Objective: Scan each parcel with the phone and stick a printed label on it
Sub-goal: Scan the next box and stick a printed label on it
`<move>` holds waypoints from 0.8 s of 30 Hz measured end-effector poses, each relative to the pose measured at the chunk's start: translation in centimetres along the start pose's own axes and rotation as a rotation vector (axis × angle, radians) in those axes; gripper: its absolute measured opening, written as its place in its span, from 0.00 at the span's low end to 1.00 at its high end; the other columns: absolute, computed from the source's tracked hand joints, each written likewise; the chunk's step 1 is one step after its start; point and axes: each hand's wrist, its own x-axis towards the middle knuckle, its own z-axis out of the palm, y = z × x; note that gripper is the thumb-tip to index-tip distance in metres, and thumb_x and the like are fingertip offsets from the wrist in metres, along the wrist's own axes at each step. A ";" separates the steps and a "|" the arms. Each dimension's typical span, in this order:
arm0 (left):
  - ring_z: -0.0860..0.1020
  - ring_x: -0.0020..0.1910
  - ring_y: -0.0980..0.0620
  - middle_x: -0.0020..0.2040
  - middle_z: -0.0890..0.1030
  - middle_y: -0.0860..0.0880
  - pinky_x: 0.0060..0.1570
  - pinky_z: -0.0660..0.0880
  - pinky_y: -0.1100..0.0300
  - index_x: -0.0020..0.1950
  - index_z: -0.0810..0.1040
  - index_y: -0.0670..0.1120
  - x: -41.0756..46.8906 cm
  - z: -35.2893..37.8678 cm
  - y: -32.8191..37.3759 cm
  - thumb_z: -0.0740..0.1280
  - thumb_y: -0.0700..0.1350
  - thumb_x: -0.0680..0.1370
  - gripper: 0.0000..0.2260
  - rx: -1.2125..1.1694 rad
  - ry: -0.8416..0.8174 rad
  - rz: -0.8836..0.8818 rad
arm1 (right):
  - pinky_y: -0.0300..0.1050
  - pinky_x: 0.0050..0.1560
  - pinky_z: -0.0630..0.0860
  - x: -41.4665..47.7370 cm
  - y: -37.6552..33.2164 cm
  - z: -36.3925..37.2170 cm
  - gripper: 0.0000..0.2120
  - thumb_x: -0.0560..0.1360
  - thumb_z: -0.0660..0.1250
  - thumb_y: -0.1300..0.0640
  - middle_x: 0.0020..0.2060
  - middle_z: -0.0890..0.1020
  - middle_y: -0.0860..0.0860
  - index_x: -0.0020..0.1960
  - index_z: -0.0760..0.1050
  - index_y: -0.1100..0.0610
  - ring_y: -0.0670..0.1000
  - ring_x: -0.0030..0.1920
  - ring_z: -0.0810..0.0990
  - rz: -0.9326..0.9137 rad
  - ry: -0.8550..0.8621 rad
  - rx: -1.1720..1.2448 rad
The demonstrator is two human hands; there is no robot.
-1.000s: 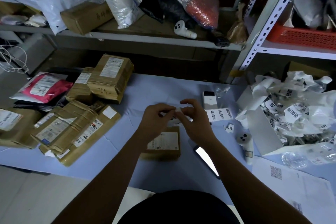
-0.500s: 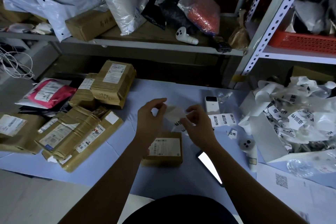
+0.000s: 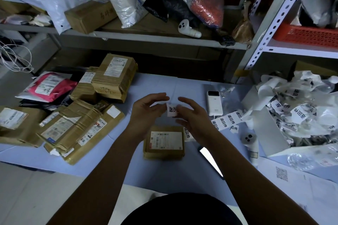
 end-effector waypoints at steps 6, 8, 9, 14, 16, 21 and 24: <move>0.83 0.56 0.52 0.58 0.84 0.51 0.43 0.80 0.59 0.57 0.83 0.52 0.2 -1.6 0.0 0.68 0.29 0.76 0.19 -0.022 -0.037 -0.036 | 0.40 0.48 0.81 -0.6 -0.1 0.3 0.12 0.77 0.73 0.62 0.47 0.88 0.57 0.59 0.76 0.56 0.53 0.52 0.86 -0.138 0.086 -0.090; 0.84 0.54 0.50 0.55 0.85 0.49 0.46 0.82 0.56 0.58 0.83 0.51 0.0 -2.0 -0.6 0.68 0.33 0.78 0.15 -0.045 -0.027 -0.094 | 0.40 0.47 0.81 -0.6 0.1 0.3 0.11 0.77 0.73 0.63 0.47 0.88 0.56 0.57 0.76 0.58 0.52 0.51 0.87 -0.165 0.145 -0.124; 0.84 0.53 0.47 0.54 0.86 0.48 0.48 0.82 0.55 0.57 0.83 0.50 -0.1 -2.0 -0.9 0.68 0.35 0.79 0.13 -0.064 -0.034 -0.127 | 0.40 0.47 0.81 -0.7 0.2 0.3 0.11 0.76 0.74 0.63 0.47 0.88 0.56 0.57 0.76 0.59 0.52 0.50 0.87 -0.168 0.162 -0.133; 0.85 0.46 0.53 0.45 0.86 0.51 0.44 0.80 0.63 0.50 0.85 0.50 -1.0 -0.7 -1.8 0.74 0.36 0.75 0.10 0.064 0.083 -0.077 | 0.43 0.46 0.83 -1.0 1.0 0.6 0.11 0.74 0.75 0.66 0.46 0.88 0.55 0.53 0.79 0.57 0.53 0.49 0.87 -0.173 0.253 -0.185; 0.85 0.45 0.57 0.43 0.86 0.54 0.43 0.80 0.66 0.49 0.84 0.50 -1.2 -0.3 -2.2 0.75 0.35 0.74 0.10 0.203 0.117 -0.037 | 0.43 0.47 0.84 -1.1 1.6 0.7 0.09 0.73 0.76 0.67 0.45 0.88 0.55 0.50 0.80 0.57 0.54 0.48 0.87 -0.176 0.299 -0.210; 0.82 0.39 0.65 0.42 0.84 0.55 0.40 0.77 0.72 0.48 0.84 0.47 -1.7 -0.8 -4.5 0.74 0.37 0.74 0.06 0.500 0.067 0.004 | 0.38 0.41 0.80 -1.3 4.7 0.2 0.05 0.73 0.77 0.63 0.43 0.88 0.52 0.47 0.84 0.57 0.51 0.44 0.87 -0.070 0.382 -0.451; 0.81 0.38 0.60 0.43 0.86 0.49 0.41 0.74 0.74 0.47 0.86 0.42 -2.8 -0.6 -7.1 0.74 0.36 0.74 0.04 0.585 0.007 0.006 | 0.40 0.42 0.80 -1.6 7.7 -0.2 0.04 0.72 0.76 0.61 0.42 0.88 0.48 0.46 0.86 0.53 0.46 0.43 0.86 0.002 0.473 -0.670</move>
